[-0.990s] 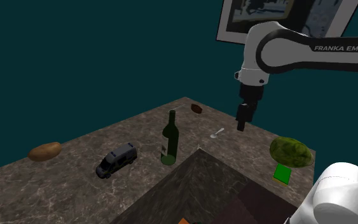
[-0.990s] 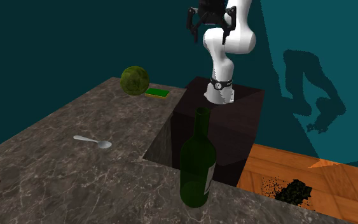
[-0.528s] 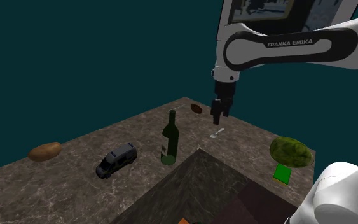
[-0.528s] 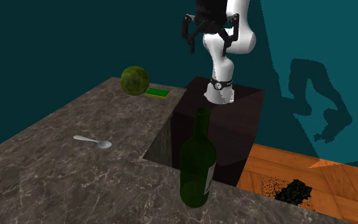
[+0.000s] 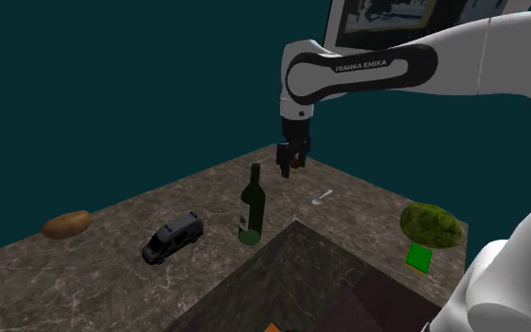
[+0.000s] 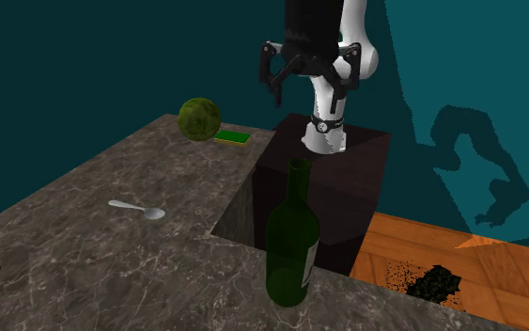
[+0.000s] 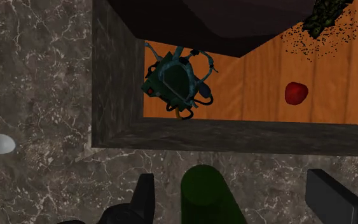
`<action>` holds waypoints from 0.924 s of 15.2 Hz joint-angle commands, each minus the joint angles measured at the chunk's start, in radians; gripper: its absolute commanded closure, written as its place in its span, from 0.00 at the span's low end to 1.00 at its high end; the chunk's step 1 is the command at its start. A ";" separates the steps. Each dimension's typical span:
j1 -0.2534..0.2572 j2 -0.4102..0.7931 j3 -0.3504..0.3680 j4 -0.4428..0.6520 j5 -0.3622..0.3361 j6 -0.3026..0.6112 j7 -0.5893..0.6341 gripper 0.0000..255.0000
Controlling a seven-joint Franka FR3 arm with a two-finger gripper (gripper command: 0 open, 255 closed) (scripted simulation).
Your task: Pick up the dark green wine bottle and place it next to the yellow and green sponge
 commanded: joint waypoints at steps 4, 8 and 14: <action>0.016 0.208 0.016 0.230 -0.022 -0.021 0.020 0.00; 0.035 0.383 0.025 0.449 -0.044 -0.065 0.036 0.00; 0.038 0.411 0.025 0.419 -0.048 -0.006 0.038 0.00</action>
